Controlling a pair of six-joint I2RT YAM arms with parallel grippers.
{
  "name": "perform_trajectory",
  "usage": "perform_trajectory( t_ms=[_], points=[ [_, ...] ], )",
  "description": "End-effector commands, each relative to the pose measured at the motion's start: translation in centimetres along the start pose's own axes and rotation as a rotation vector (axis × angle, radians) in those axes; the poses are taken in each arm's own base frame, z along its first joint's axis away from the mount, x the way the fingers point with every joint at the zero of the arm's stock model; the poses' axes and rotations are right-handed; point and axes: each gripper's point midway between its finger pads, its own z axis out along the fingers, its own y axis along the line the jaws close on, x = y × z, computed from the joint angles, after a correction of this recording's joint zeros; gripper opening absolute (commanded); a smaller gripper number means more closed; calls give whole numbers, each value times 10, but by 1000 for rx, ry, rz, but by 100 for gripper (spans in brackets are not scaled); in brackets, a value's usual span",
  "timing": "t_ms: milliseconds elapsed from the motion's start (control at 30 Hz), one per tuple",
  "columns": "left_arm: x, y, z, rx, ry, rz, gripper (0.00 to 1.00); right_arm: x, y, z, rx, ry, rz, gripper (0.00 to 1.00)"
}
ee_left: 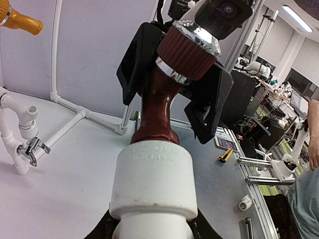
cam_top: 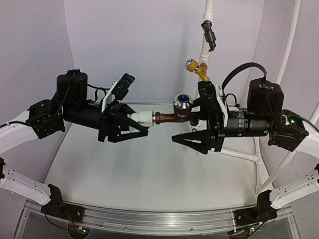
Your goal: Install the water faucets
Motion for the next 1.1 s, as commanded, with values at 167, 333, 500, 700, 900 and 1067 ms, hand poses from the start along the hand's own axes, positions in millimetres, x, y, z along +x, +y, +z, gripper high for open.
perform_trajectory(
  t_ms=[167,333,500,700,900,1067],
  points=[
    [-14,-4,-4,11,-43,52,0,-26,1,-18,-9,-58,-128,66],
    [-12,-6,0,33,-18,86,0,-28,-1,-11,-11,-52,-89,52],
    [-10,-3,0,-10,10,148,0,-30,-3,-6,-16,-47,-39,27],
    [-10,-8,0,-74,17,283,0,-27,-4,-5,-9,-33,-15,0],
    [-6,-13,3,-117,48,373,0,-21,-6,-1,1,-17,-45,32],
    [-17,-27,0,-59,1,326,0,-14,-14,3,42,14,-148,49]
  ],
)
